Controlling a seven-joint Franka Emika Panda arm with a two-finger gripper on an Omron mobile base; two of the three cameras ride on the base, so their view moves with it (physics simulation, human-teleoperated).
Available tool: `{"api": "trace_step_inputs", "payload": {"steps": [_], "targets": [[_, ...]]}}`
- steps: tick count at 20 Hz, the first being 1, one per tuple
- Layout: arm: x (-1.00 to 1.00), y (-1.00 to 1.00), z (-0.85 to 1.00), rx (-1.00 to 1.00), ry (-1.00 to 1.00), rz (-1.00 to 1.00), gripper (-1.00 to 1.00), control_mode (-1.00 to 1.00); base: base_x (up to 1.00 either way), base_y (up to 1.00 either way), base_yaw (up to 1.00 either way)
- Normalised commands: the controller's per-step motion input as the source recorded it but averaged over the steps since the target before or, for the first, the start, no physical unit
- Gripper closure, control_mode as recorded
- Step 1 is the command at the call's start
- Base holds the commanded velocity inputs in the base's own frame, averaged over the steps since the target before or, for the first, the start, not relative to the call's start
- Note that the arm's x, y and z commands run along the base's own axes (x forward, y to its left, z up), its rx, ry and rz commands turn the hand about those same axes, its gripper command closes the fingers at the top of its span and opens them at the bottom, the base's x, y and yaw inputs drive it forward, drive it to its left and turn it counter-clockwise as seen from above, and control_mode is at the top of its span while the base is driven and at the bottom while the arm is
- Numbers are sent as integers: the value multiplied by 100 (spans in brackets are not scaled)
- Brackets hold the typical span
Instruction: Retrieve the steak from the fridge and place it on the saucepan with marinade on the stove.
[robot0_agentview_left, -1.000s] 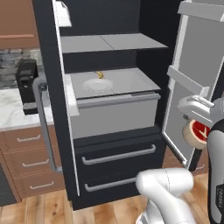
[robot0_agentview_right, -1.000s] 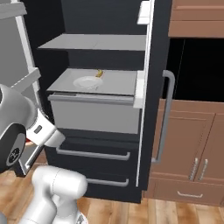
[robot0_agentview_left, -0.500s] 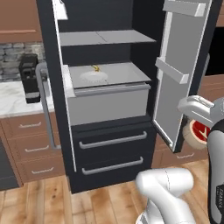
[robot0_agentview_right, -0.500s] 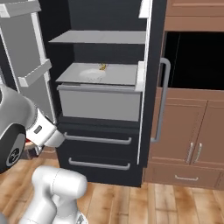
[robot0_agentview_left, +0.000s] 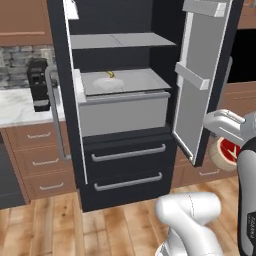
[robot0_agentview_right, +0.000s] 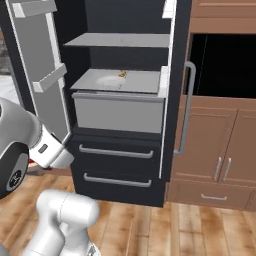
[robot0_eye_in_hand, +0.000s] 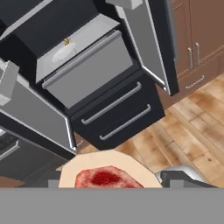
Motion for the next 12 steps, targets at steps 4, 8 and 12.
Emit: {"api": "trace_step_inputs", "payload": {"steps": [4,8,12], "targets": [[0,0,0,0,0,0,100,100,-12,0,17],[0,0,0,0,0,0,100,100,-1,0,23],[0,0,0,0,0,0,100,100,0,0,26]]}}
